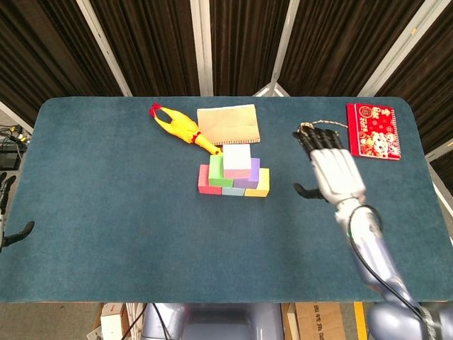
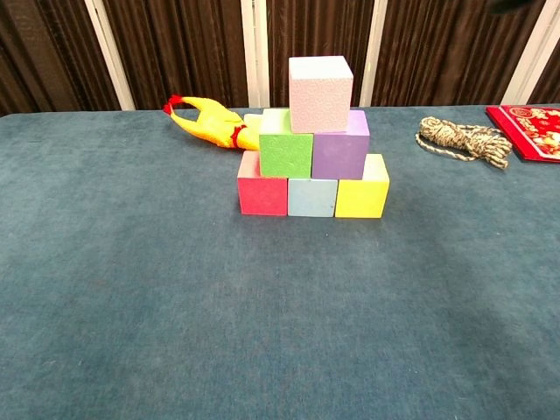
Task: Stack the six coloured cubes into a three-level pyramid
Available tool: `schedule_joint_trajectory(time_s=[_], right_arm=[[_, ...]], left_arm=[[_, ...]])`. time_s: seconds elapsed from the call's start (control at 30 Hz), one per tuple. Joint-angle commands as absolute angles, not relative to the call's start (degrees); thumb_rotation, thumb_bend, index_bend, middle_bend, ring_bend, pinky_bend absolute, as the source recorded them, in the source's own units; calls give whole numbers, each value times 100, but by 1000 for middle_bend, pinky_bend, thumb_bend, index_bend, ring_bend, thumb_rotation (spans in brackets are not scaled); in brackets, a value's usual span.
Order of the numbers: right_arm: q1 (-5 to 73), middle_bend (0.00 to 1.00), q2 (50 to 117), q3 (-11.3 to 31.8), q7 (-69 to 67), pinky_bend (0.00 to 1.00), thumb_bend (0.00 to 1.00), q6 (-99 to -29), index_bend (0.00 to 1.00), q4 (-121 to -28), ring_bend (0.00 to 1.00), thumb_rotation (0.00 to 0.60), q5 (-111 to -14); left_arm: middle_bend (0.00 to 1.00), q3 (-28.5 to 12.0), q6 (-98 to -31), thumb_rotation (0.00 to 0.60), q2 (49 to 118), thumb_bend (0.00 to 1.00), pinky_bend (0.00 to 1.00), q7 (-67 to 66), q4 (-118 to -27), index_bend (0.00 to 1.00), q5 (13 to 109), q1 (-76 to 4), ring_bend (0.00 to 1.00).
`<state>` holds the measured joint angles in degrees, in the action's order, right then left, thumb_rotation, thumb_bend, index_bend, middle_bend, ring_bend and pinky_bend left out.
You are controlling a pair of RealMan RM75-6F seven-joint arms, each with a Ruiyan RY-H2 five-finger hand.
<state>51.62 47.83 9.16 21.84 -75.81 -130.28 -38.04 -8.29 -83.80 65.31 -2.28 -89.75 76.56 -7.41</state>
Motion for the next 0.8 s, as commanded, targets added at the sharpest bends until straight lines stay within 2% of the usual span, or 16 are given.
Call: schedule_joint_trajectory(time_s=[0.03, 0.23, 0.4, 0.67, 0.8], right_arm=[[3302, 79, 5020, -181, 1238, 0, 284, -8878, 117, -12925, 23, 600, -6023], [2084, 79, 5740, -903, 1018, 0, 283, -9775, 117, -12056, 23, 600, -7559], [1460, 79, 6220, -1135, 1102, 0, 284, -10241, 117, -11361, 23, 600, -8377], [945, 79, 6598, -929, 1120, 0, 284, -10461, 117, -10632, 17, 600, -8502], [825, 79, 6475, -817, 985, 0, 284, -10367, 117, -10528, 15, 600, -8494]], left_arm=[[0, -823, -8395, 600, 6495, 294, 0, -185, -8998, 53, 7671, -722, 0], [0, -806, -8436, 600, 6463, 293, 0, -156, -9037, 53, 7717, -698, 0], [0, -778, -8492, 600, 6436, 294, 0, -178, -9111, 56, 7767, -664, 0], [0, -643, -8642, 600, 6282, 293, 0, -216, -9460, 56, 7931, -524, 0], [0, -579, -8696, 600, 6182, 293, 0, -280, -9639, 56, 7885, -415, 0]])
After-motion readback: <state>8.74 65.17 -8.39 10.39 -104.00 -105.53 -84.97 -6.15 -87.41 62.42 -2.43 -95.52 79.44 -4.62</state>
